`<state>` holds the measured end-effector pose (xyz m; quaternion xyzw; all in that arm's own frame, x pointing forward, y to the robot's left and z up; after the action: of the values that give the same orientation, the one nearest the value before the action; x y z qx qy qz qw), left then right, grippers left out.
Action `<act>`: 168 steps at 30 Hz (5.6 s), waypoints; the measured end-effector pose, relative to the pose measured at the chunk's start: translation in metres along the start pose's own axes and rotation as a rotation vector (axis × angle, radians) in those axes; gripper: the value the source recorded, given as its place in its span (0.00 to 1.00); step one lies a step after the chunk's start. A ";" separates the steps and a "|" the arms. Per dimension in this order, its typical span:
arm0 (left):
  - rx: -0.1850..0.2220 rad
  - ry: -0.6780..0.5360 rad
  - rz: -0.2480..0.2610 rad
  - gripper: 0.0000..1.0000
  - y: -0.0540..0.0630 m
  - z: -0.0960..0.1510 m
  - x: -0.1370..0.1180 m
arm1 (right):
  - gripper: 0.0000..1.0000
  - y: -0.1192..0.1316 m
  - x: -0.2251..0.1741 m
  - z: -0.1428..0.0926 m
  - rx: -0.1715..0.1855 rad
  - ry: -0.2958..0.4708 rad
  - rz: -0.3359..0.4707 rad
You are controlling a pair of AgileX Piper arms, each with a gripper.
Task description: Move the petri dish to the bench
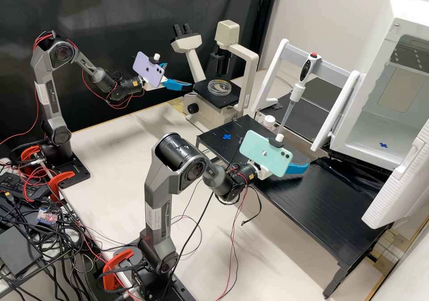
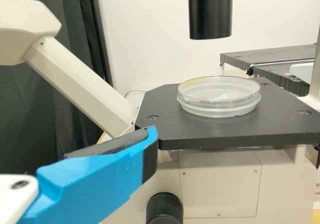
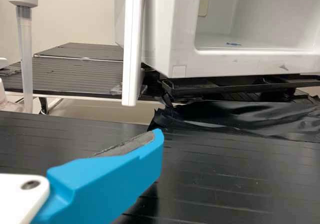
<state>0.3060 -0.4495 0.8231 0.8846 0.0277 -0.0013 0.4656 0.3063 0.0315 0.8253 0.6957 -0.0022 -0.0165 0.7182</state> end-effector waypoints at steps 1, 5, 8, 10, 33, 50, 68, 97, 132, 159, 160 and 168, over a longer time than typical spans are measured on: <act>0.000 0.000 0.000 1.00 0.000 0.000 0.000 | 1.00 0.000 0.000 0.000 0.000 0.000 0.000; 0.000 0.000 0.000 1.00 0.000 0.000 0.000 | 1.00 0.000 0.000 0.000 0.000 0.000 0.000; 0.000 0.000 0.000 1.00 0.000 0.000 0.000 | 1.00 0.000 -0.001 0.000 0.000 -0.001 -0.001; 0.000 0.000 0.000 1.00 0.000 0.000 0.000 | 1.00 0.000 -0.003 -0.001 0.000 0.002 -0.001; 0.000 0.000 0.000 1.00 0.000 0.000 0.000 | 1.00 -0.057 -0.039 -0.157 -0.135 0.474 -0.098; 0.000 0.000 0.000 1.00 0.000 0.000 0.000 | 1.00 -0.118 0.023 -0.238 -0.231 0.538 -0.274; 0.000 0.000 0.000 1.00 0.000 0.000 0.000 | 1.00 -0.142 0.112 -0.241 -0.207 0.518 -0.469; 0.000 0.000 0.000 1.00 0.000 0.000 0.000 | 1.00 -0.160 0.132 -0.230 -0.164 0.432 -0.487; 0.000 0.000 0.000 1.00 0.000 0.000 0.000 | 0.00 -0.172 0.132 -0.234 -0.115 0.411 -0.514; 0.000 0.000 0.000 1.00 0.000 0.000 0.000 | 0.00 -0.179 0.123 -0.217 -0.095 0.366 -0.527; 0.000 0.000 0.000 1.00 0.000 0.000 0.000 | 0.00 -0.178 0.122 -0.215 -0.093 0.362 -0.528; 0.000 0.000 0.000 1.00 0.000 0.000 0.000 | 0.00 -0.158 0.094 -0.208 -0.089 0.376 -0.493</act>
<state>0.3060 -0.4495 0.8231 0.8846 0.0277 -0.0013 0.4656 0.4022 0.2319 0.6590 0.6340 0.2999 -0.0612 0.7102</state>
